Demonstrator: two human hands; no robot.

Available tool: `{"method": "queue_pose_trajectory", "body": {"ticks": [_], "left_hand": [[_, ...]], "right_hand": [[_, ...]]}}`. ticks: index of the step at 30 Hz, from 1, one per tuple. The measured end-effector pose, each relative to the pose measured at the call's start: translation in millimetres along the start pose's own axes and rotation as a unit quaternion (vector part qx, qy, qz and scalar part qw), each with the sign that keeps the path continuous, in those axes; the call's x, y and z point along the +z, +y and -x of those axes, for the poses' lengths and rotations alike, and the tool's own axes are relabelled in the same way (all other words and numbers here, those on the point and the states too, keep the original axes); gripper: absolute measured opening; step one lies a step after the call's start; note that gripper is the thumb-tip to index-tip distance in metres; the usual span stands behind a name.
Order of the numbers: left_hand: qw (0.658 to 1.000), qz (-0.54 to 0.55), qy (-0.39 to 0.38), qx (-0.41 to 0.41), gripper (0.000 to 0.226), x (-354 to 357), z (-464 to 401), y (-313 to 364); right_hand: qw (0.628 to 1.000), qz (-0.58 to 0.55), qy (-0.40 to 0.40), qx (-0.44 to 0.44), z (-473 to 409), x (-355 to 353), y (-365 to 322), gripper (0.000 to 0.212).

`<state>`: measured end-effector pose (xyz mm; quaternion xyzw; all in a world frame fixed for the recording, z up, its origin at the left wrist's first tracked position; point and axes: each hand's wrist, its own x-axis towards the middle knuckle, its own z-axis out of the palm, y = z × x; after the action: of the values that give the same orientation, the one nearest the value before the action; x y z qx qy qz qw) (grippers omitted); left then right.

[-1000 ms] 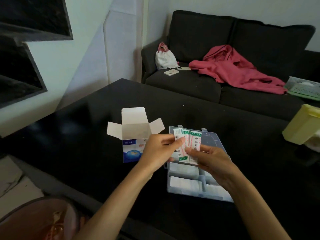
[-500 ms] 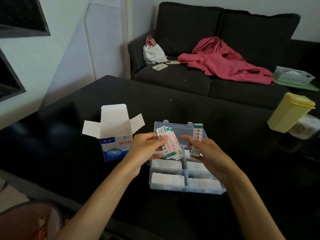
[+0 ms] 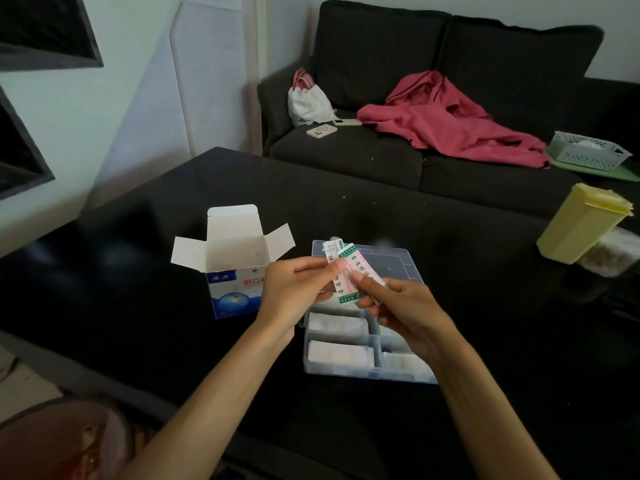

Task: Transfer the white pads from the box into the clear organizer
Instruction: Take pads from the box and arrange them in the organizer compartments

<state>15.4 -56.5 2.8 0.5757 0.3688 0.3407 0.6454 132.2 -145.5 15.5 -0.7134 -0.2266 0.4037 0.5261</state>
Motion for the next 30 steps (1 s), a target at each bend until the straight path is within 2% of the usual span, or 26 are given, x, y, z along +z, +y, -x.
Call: {"method": "queue_pose_trajectory", "body": {"ticks": [4,8,11,14,18,20,22,24,25,27,30], "left_hand": [[1.000,-0.012,0.009,0.021,0.014,1,0,0],[0.997,-0.063,-0.004,0.033,0.027,-4,-1,1],[0.997,-0.057,-0.011,0.048,0.016,-6,-2,6],[0.997,-0.024,-0.020,0.069,0.009,-1,1,13],[0.997,0.043,-0.019,0.065,0.008,8,4,16],[0.996,0.058,-0.008,0.063,0.009,10,2,17],[0.998,0.039,-0.010,0.056,0.010,9,0,16],[0.999,0.018,-0.038,0.013,0.013,4,-3,17],[0.997,0.015,-0.066,-0.024,0.019,0,-5,17],[0.984,0.045,-0.131,-0.112,0.028,-11,-7,21],[0.955,0.093,-0.195,-0.204,0.052,-27,-10,27]], "right_hand": [[1.000,0.021,-0.020,0.000,0,3,3,0.025],[0.993,0.101,-0.042,-0.034,2,4,0,0.023],[0.984,0.163,-0.035,-0.058,3,-3,-6,0.028],[0.992,0.089,-0.049,-0.071,2,-9,-5,0.038],[0.985,-0.094,-0.066,-0.126,5,-6,-5,0.025],[0.981,-0.114,-0.038,-0.150,6,-2,-7,0.018],[0.978,-0.072,0.001,-0.196,5,-2,-5,0.015],[0.958,0.012,0.046,-0.284,4,-5,-2,0.016],[0.936,0.066,0.069,-0.338,3,-9,-1,0.019],[0.877,0.182,0.107,-0.431,-1,-17,3,0.024],[0.803,0.315,0.110,-0.495,-8,-20,12,0.025]]}}
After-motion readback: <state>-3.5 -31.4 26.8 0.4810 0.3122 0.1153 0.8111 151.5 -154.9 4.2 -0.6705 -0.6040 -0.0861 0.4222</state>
